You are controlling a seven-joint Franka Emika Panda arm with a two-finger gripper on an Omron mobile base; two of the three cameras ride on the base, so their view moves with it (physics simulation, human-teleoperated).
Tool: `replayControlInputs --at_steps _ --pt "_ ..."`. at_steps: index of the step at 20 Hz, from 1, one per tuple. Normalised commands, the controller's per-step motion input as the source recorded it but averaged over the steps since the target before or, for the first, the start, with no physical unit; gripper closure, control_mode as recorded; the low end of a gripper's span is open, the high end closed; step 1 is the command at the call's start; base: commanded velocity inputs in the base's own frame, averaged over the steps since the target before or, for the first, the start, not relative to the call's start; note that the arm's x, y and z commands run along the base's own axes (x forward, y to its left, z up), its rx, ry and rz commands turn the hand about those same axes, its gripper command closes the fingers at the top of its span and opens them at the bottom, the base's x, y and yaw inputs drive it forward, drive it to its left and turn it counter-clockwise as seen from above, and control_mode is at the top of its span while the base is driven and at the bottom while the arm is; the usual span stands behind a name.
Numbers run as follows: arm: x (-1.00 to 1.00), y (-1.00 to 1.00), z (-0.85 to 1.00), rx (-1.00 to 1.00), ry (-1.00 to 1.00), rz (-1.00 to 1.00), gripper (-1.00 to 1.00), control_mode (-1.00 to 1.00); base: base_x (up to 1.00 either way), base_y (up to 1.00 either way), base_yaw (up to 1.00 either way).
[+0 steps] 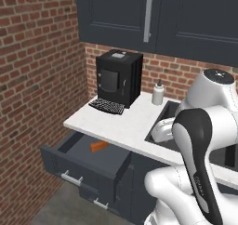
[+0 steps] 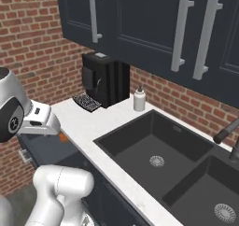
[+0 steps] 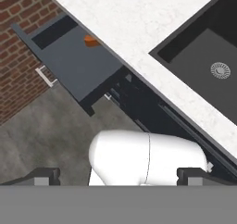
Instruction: Pick up the knife from the drawer and place it on the cutting board. Then place the meat from the plate to the cutting board.
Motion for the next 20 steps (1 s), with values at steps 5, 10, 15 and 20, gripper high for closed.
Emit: replayControlInputs --at_steps 5,10,15,20 --pt "0.00 0.00 0.00 0.00 0.00 0.00 -1.00 1.00 0.98 0.45 -0.01" --pt "0.00 0.00 0.00 0.00 0.00 0.00 -1.00 1.00 0.56 0.30 -0.04" --pt "0.19 0.11 -0.07 0.00 0.00 0.00 -1.00 -1.00 0.42 0.14 -0.02" --pt "0.44 0.75 -0.45 0.00 0.01 0.00 -1.00 -1.00 0.00 0.00 0.00"
